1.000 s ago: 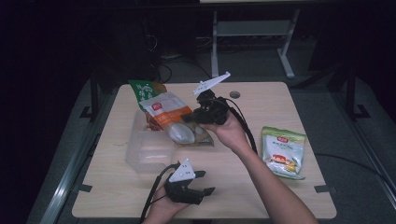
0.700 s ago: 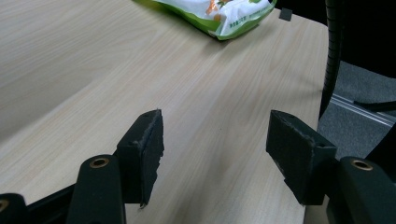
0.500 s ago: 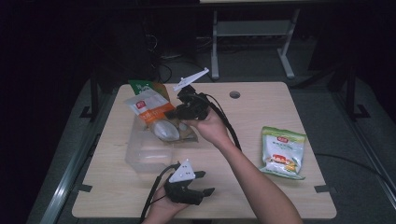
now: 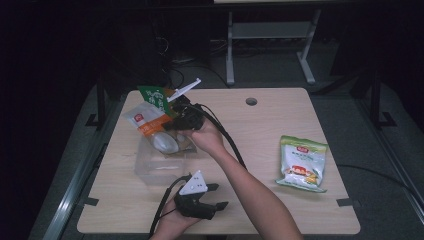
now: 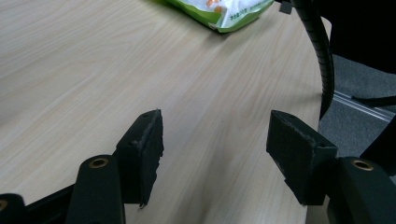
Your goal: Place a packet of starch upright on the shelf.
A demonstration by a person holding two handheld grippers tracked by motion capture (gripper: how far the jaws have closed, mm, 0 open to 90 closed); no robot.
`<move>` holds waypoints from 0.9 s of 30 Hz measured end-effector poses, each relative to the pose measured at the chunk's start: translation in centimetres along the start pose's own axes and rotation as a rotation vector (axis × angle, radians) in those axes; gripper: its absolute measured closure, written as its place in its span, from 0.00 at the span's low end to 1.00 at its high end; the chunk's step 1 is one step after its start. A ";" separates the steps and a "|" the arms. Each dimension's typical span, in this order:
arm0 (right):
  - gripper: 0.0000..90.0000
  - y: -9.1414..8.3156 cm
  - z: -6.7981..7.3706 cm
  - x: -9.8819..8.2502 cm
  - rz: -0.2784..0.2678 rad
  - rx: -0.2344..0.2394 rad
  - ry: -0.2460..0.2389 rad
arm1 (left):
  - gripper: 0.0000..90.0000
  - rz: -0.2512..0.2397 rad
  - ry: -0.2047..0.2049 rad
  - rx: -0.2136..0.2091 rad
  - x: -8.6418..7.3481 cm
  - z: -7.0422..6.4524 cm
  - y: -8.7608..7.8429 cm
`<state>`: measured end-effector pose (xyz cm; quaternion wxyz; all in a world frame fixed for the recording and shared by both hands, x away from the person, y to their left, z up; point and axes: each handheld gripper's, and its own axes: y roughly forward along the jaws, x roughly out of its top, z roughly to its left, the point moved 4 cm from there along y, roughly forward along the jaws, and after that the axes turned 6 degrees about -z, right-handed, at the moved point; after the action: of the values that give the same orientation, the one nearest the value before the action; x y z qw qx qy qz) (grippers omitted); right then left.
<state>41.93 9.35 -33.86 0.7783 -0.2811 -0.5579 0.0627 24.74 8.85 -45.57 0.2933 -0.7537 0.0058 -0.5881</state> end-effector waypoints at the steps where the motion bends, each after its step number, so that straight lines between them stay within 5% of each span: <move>1: 1.00 0.3 0.0 -0.1 0.004 -0.001 0.000 | 0.40 0.000 0.000 0.001 0.0 0.0 0.0; 9: 1.00 2.9 -0.7 -1.8 0.057 -0.001 -0.001 | 0.40 0.008 0.005 -0.005 -0.1 0.1 0.0; 13: 0.99 2.5 -1.0 -2.1 0.054 0.000 0.016 | 0.39 0.008 0.013 -0.006 -0.1 0.1 0.0; 27: 0.84 1.6 -0.8 -1.2 0.159 -0.048 -0.067 | 0.39 0.002 -0.008 -0.006 -0.1 0.0 0.0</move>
<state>42.54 9.91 -35.87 0.7449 -0.3408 -0.5607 0.1204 24.70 8.84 -45.65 0.2917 -0.7570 0.0069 -0.5846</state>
